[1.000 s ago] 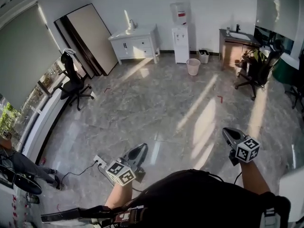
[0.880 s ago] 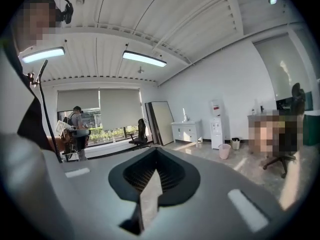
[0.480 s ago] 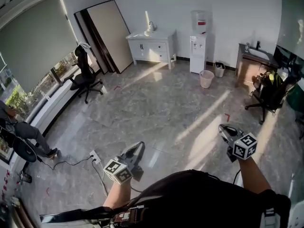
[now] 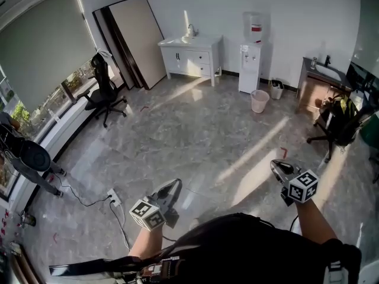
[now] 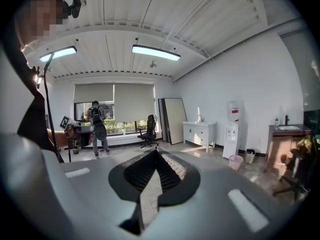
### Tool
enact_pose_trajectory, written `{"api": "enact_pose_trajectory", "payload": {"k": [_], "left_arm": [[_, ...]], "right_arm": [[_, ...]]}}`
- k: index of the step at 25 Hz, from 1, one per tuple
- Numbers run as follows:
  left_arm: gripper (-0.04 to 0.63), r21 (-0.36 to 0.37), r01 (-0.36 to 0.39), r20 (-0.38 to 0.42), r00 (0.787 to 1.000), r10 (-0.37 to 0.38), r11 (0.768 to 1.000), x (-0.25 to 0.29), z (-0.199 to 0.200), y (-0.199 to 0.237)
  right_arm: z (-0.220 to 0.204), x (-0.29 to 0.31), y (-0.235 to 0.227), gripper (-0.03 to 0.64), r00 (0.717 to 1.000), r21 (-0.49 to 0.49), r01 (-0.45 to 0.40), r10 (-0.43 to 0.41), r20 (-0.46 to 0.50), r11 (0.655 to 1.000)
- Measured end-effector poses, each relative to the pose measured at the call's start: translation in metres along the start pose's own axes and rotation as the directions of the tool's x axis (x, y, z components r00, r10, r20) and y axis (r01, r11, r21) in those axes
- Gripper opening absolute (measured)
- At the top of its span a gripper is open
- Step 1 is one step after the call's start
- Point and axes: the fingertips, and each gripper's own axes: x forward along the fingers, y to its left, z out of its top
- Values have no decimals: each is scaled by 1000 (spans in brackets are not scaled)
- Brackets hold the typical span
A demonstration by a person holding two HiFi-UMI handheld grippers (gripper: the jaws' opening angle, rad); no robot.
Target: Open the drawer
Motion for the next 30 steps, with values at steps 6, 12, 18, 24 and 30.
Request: {"api": "enact_pose_trajectory", "payload": {"k": [6, 12, 18, 24, 30], "left_arm": [[-9, -2, 63, 8, 998, -63, 998, 38, 26, 71], [-9, 37, 101, -24, 995, -100, 994, 73, 81, 161], [-9, 53, 112, -27, 994, -110, 992, 84, 120, 243], [-9, 21, 86, -27, 996, -85, 996, 93, 125, 293], [-9, 33, 12, -18, 1000, -12, 999, 109, 125, 335]], "right_arm": [[22, 63, -21, 2, 998, -2, 58, -58, 4, 998], [61, 143, -31, 2, 994, 22, 103, -104, 40, 994], [72, 230, -32, 2, 991, 58, 120, -122, 48, 991], [79, 300, -32, 2, 998, 42, 65, -66, 21, 997], [84, 359, -64, 2, 1000, 62, 4, -5, 23, 998]]}}
